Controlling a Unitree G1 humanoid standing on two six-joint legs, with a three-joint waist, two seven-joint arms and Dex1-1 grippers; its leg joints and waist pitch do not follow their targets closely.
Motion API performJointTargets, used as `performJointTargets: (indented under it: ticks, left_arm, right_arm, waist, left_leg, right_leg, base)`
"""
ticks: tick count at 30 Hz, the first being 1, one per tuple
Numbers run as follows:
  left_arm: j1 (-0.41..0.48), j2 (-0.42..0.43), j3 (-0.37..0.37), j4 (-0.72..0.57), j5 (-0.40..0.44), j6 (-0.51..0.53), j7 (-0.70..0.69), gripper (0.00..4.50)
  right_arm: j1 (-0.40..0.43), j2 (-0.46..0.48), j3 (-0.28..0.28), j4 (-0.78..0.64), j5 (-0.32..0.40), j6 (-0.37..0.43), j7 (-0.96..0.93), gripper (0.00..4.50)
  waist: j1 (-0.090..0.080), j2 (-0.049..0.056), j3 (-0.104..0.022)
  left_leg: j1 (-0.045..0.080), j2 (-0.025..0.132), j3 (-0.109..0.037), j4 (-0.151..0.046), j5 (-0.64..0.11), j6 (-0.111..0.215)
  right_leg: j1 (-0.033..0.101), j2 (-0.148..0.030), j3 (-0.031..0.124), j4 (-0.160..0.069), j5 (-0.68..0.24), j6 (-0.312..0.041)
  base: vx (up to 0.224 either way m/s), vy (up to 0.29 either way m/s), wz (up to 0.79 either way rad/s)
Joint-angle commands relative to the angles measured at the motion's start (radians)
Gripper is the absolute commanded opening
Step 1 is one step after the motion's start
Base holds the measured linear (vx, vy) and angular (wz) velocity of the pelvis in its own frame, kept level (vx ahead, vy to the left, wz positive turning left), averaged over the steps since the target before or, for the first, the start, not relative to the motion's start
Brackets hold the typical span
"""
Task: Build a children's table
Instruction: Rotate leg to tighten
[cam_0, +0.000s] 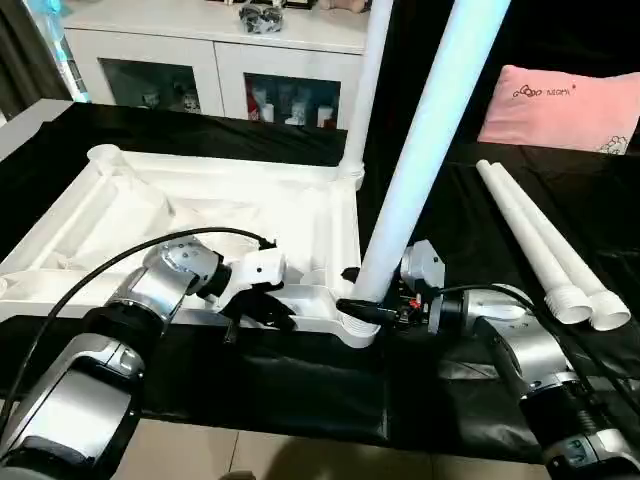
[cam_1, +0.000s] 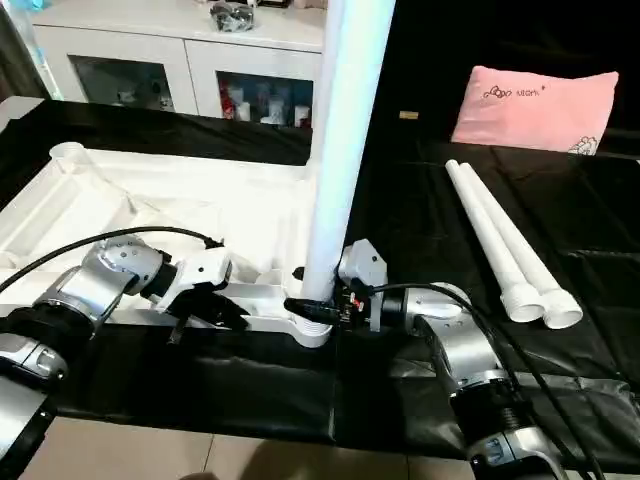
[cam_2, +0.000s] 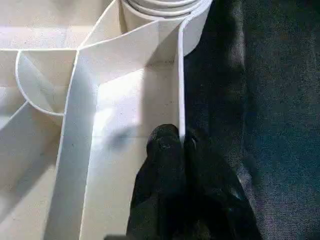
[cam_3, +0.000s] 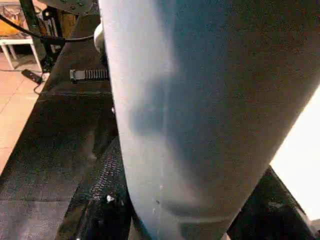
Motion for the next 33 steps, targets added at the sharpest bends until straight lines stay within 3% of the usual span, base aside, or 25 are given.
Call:
performJointTargets:
  ticks: [1, 8, 10, 11, 12, 13, 14, 15, 18, 20, 22, 23, 24, 25, 27, 30, 33]
  left_arm:
    - [-0.019, -0.023, -0.003, -0.037, 0.008, -0.009, 0.015, 0.00]
    - [-0.031, -0.028, 0.037, -0.033, -0.012, 0.057, 0.068, 0.00]
    - [-0.033, -0.035, 0.066, -0.053, -0.036, 0.103, 0.088, 0.00]
    - [-0.033, -0.035, 0.066, -0.053, -0.036, 0.103, 0.088, 0.00]
    - [-0.036, -0.053, 0.101, -0.097, -0.073, 0.179, 0.113, 0.00]
    - [-0.039, -0.076, 0.137, -0.177, -0.106, 0.277, 0.160, 0.00]
    - [-0.039, -0.076, 0.137, -0.177, -0.106, 0.277, 0.160, 0.00]
    - [-0.034, -0.086, 0.139, -0.233, -0.097, 0.315, 0.197, 0.00]
    - [-0.025, -0.107, 0.145, -0.297, -0.091, 0.380, 0.247, 0.00]
    - [-0.011, -0.140, 0.154, -0.365, -0.076, 0.467, 0.313, 0.00]
    - [-0.007, -0.148, 0.153, -0.378, -0.067, 0.484, 0.331, 0.00]
    - [0.006, -0.164, 0.142, -0.400, -0.042, 0.514, 0.363, 0.00]
    - [0.007, -0.166, 0.141, -0.403, -0.039, 0.518, 0.366, 0.00]
    - [0.023, -0.177, 0.126, -0.429, -0.022, 0.553, 0.392, 0.00]
    - [0.033, -0.176, 0.115, -0.443, -0.013, 0.573, 0.407, 0.00]
    - [0.044, -0.165, 0.102, -0.449, 0.009, 0.586, 0.439, 0.00]
    - [0.047, -0.160, 0.102, -0.470, 0.000, 0.619, 0.463, 0.00]
  right_arm:
    - [0.063, 0.003, 0.112, 0.068, -0.065, 0.058, 0.053, 1.91]
    - [0.063, 0.040, 0.074, 0.088, -0.071, 0.074, -0.053, 1.91]
    - [0.045, 0.063, 0.051, 0.124, -0.104, 0.071, -0.165, 1.91]
    - [0.045, 0.063, 0.051, 0.124, -0.104, 0.071, -0.165, 1.91]
    - [0.025, 0.087, 0.021, 0.152, -0.121, 0.090, -0.273, 1.91]
    - [-0.007, 0.126, -0.028, 0.191, -0.136, 0.123, -0.432, 1.91]
    - [-0.007, 0.126, -0.028, 0.191, -0.136, 0.123, -0.432, 1.91]
    - [-0.035, 0.153, -0.059, 0.222, -0.139, 0.143, -0.529, 1.91]
    - [-0.086, 0.188, -0.098, 0.284, -0.130, 0.155, -0.639, 1.91]
    - [-0.167, 0.222, -0.132, 0.391, -0.118, 0.145, -0.772, 1.91]
    - [-0.190, 0.230, -0.142, 0.422, -0.115, 0.140, -0.811, 1.91]
    - [-0.232, 0.248, -0.160, 0.476, -0.107, 0.134, -0.862, 1.91]
    - [-0.237, 0.250, -0.162, 0.482, -0.106, 0.134, -0.868, 1.91]
    - [-0.267, 0.268, -0.183, 0.519, -0.100, 0.140, -0.892, 1.91]
    - [-0.278, 0.276, -0.195, 0.533, -0.099, 0.146, -0.901, 1.91]
    - [-0.278, 0.276, -0.191, 0.539, -0.113, 0.147, -0.901, 1.91]
    - [-0.280, 0.276, -0.181, 0.571, -0.114, 0.129, -0.912, 1.91]
  waist:
    - [-0.003, 0.015, -0.047]
    - [-0.007, 0.014, -0.042]
    - [-0.017, 0.008, -0.038]
    - [-0.019, 0.010, -0.037]
    - [-0.025, -0.006, -0.036]
    - [-0.031, -0.008, -0.036]
    - [-0.034, -0.003, -0.037]
    - [-0.045, -0.005, -0.040]
    - [-0.058, -0.008, -0.039]
    - [-0.065, -0.011, -0.041]
    - [-0.064, -0.010, -0.048]
    - [-0.065, -0.018, -0.052]
    - [-0.067, -0.017, -0.055]
    - [-0.066, -0.023, -0.060]
    - [-0.064, -0.021, -0.060]
    - [-0.061, -0.022, -0.054]
    - [-0.062, -0.019, -0.049]
  left_leg:
    - [0.015, 0.054, -0.022, -0.078, -0.338, -0.005]
    - [0.019, 0.053, -0.025, -0.082, -0.381, -0.014]
    - [0.022, 0.049, -0.029, -0.082, -0.410, -0.024]
    - [0.025, 0.048, -0.030, -0.081, -0.421, -0.025]
    - [0.024, 0.048, -0.029, -0.080, -0.425, -0.022]
    - [0.025, 0.049, -0.036, -0.080, -0.424, -0.037]
    - [0.022, 0.049, -0.039, -0.081, -0.422, -0.044]
    - [0.009, 0.056, -0.043, -0.089, -0.408, -0.050]
    - [0.014, 0.054, -0.036, -0.085, -0.428, -0.052]
    - [0.009, 0.050, -0.032, -0.082, -0.396, -0.045]
    - [0.001, 0.048, -0.024, -0.076, -0.295, -0.027]
    - [-0.007, 0.046, -0.020, -0.073, -0.231, -0.013]
    - [-0.008, 0.047, -0.019, -0.072, -0.204, -0.010]
    - [-0.012, 0.045, -0.015, -0.064, -0.146, 0.005]
    - [-0.016, 0.046, -0.013, -0.063, -0.105, 0.021]
    - [-0.014, 0.044, -0.009, -0.062, -0.113, 0.039]
    - [-0.008, 0.048, -0.010, -0.066, -0.164, 0.019]
  right_leg:
    - [0.032, -0.098, 0.057, -0.091, -0.345, -0.181]
    - [0.025, -0.100, 0.057, -0.101, -0.430, -0.158]
    - [0.019, -0.102, 0.055, -0.107, -0.513, -0.134]
    - [0.016, -0.103, 0.054, -0.112, -0.544, -0.126]
    - [0.015, -0.103, 0.052, -0.116, -0.578, -0.112]
    - [0.011, -0.109, 0.048, -0.117, -0.638, -0.098]
    - [0.013, -0.109, 0.046, -0.115, -0.637, -0.095]
    - [0.019, -0.106, 0.045, -0.107, -0.562, -0.106]
    - [0.012, -0.103, 0.049, -0.106, -0.479, -0.138]
    - [0.016, -0.105, 0.053, -0.101, -0.433, -0.159]
    - [0.023, -0.100, 0.058, -0.092, -0.318, -0.175]
    - [0.031, -0.096, 0.058, -0.079, -0.222, -0.191]
    - [0.032, -0.096, 0.058, -0.072, -0.181, -0.201]
    - [0.036, -0.094, 0.058, -0.064, -0.102, -0.212]
    - [0.038, -0.095, 0.059, -0.055, -0.035, -0.229]
    - [0.039, -0.093, 0.055, -0.060, -0.045, -0.230]
    - [0.034, -0.093, 0.053, -0.070, -0.144, -0.213]
  base:
    - [0.000, 0.000, 0.00]
    - [0.000, 0.000, 0.00]
    - [0.000, 0.000, 0.00]
    - [0.000, 0.000, 0.00]
    - [0.000, 0.000, 0.00]
    - [0.000, 0.000, 0.00]
    - [0.000, 0.000, 0.00]
    - [0.000, 0.000, 0.00]
    - [0.000, 0.000, 0.00]
    - [0.000, 0.000, 0.00]
    - [0.000, 0.000, 0.00]
    - [0.000, 0.000, 0.00]
    - [0.000, 0.000, 0.00]
    - [0.000, 0.000, 0.00]
    - [0.000, 0.000, 0.00]
    - [0.000, 0.000, 0.00]
    - [0.000, 0.000, 0.00]
